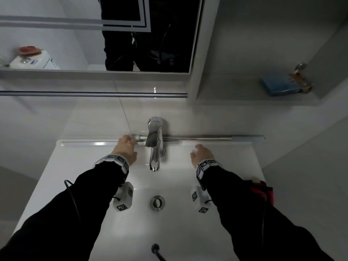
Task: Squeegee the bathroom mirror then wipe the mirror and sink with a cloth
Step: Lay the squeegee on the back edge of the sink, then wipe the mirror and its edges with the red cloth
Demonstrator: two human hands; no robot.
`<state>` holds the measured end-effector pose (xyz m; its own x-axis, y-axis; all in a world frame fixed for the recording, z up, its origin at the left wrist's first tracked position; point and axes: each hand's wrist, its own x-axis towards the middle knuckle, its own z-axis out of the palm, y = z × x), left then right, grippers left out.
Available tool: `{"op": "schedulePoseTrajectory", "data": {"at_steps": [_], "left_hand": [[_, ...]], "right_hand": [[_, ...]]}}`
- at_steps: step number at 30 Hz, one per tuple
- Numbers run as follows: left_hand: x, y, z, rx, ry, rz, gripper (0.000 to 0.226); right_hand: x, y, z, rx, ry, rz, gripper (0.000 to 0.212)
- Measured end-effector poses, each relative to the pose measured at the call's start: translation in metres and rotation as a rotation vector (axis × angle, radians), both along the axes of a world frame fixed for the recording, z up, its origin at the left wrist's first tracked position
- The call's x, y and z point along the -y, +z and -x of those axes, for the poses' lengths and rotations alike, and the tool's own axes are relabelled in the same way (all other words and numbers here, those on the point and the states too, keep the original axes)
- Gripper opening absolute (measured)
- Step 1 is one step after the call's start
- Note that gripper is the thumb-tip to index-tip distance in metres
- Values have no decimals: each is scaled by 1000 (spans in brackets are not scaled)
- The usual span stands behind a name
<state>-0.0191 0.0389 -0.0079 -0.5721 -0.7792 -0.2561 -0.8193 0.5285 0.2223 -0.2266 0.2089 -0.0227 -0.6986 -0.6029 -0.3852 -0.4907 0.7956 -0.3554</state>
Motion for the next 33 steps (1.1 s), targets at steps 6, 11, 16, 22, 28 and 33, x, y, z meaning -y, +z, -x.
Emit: {"op": "schedulePoseTrajectory", "data": {"at_steps": [6, 11, 16, 22, 28, 33], "left_hand": [[-39, 16, -9, 115, 57, -157, 33], [-87, 23, 9, 241, 18, -518, 28], [-131, 22, 33, 174, 1, -665, 23], [-170, 27, 68, 168, 49, -877, 31], [-192, 31, 112, 179, 39, -939, 18], [-210, 23, 143, 192, 13, -977, 40]], "right_hand": [[-56, 0, -12, -33, -194, -17, 35], [-110, 1, -19, -203, -363, -204, 36], [-145, 5, -18, -227, -536, -231, 46], [-167, 4, -10, -191, -724, -198, 65], [-185, -2, 11, -128, -763, -148, 48], [-201, -4, 31, -20, -821, -165, 41]]}}
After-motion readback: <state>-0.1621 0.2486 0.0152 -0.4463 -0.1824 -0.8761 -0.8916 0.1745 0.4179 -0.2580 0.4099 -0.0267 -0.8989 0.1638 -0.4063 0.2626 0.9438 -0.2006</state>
